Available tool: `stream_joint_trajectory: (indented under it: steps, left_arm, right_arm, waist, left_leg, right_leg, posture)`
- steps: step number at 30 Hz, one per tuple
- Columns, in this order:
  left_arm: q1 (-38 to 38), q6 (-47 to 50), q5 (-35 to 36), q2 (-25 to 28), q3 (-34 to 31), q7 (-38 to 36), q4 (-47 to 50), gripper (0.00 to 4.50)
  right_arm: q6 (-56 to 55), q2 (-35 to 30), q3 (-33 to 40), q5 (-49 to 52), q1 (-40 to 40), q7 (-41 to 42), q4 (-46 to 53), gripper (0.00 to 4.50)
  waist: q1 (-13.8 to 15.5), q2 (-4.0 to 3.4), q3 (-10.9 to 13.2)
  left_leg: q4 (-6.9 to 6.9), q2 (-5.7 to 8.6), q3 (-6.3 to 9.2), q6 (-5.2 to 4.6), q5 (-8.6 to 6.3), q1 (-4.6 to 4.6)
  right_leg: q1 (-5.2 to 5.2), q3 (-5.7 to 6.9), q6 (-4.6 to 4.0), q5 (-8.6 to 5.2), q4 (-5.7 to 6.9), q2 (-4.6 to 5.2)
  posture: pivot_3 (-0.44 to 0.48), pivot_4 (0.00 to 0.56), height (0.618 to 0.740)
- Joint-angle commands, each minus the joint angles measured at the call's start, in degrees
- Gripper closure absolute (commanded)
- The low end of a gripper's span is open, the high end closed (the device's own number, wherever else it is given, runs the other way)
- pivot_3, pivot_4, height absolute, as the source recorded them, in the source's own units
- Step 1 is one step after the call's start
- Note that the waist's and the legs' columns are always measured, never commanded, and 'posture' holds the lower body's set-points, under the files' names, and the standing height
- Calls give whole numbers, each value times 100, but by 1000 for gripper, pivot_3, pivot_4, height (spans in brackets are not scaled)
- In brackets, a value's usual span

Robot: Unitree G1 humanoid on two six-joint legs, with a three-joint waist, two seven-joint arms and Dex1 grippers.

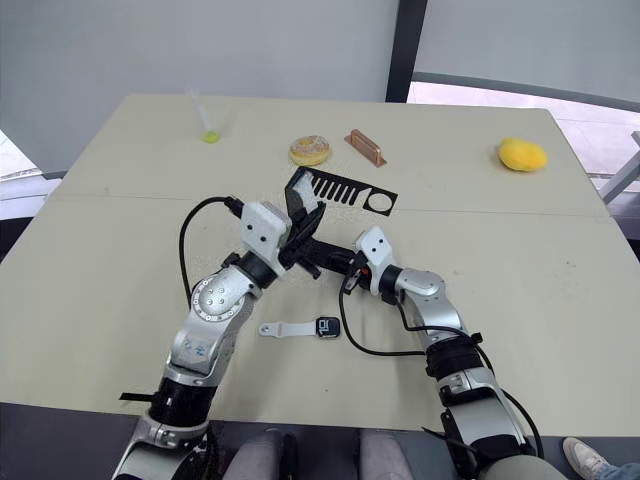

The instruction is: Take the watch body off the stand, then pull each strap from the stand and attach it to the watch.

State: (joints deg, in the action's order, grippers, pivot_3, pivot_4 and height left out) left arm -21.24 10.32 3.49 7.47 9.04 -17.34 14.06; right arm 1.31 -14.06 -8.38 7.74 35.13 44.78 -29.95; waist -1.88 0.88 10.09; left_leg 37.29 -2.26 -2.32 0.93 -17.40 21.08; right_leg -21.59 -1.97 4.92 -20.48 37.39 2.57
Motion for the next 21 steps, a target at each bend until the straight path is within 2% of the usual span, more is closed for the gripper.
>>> stream_joint_trajectory:
  steps: [1,4,8,10,13,15,18,21]
  left_arm:
    - [146,-10,297,172,-186,-266,503,4468]
    - [340,-88,552,427,-406,-538,620,4468]
    - [552,-62,1759,864,-1008,-1465,894,4468]
    - [642,526,2651,1432,-1542,-2093,837,4468]
    - [697,1299,3462,2332,-2119,-2779,496,4468]
    - [684,1626,3760,2749,-2294,-3109,327,4468]
    - [549,2460,4318,3454,-2416,-3724,11,4468]
    - [409,3215,4713,3876,-2179,-4186,-98,4468]
  right_arm:
    - [235,-16,-71,-223,-188,-143,-300,4500]
    - [237,-10,-88,-218,-188,-140,-310,4500]
    - [159,-2,-53,-95,-222,1,-167,4500]
    - [56,-57,30,98,-304,238,91,4500]
    - [-79,-162,241,395,-484,464,580,4500]
    - [-36,-223,399,661,-617,595,958,4500]
    - [257,-530,838,1460,-1142,981,2089,4500]
    - [1473,-925,1219,2597,-1825,1085,3375,4500]
  waist:
    - [2,0,0]
    - [-4,-2,-1]
    - [-6,-3,-2]
    - [-8,-3,-2]
    - [-25,-6,0]
    - [-23,-7,1]
    - [17,-12,6]
    - [29,-13,6]
  left_leg:
    - [0,0,0,0,0,1]
    - [-2,0,0,-9,-5,0]
    - [-7,-2,1,-18,-10,-1]
    - [-7,-4,2,-18,-10,0]
    - [-14,-5,5,-18,-10,1]
    - [-17,-4,8,-22,-12,6]
    - [-18,0,18,-30,-18,21]
    - [-23,3,24,-30,-23,26]
  right_leg:
    - [0,0,0,0,0,0]
    - [0,0,0,0,-19,0]
    - [2,3,-1,0,-32,1]
    - [1,4,-1,0,-33,1]
    - [0,7,-4,-2,-36,0]
    - [-1,9,-4,-2,-37,1]
    - [-2,16,-3,-1,-39,12]
    - [-3,21,-2,-1,-44,17]
  posture:
    - [0,150,740]
    - [0,150,740]
    - [0,150,740]
    - [0,150,740]
    - [0,150,740]
    - [0,150,740]
    - [0,150,740]
    - [0,150,740]
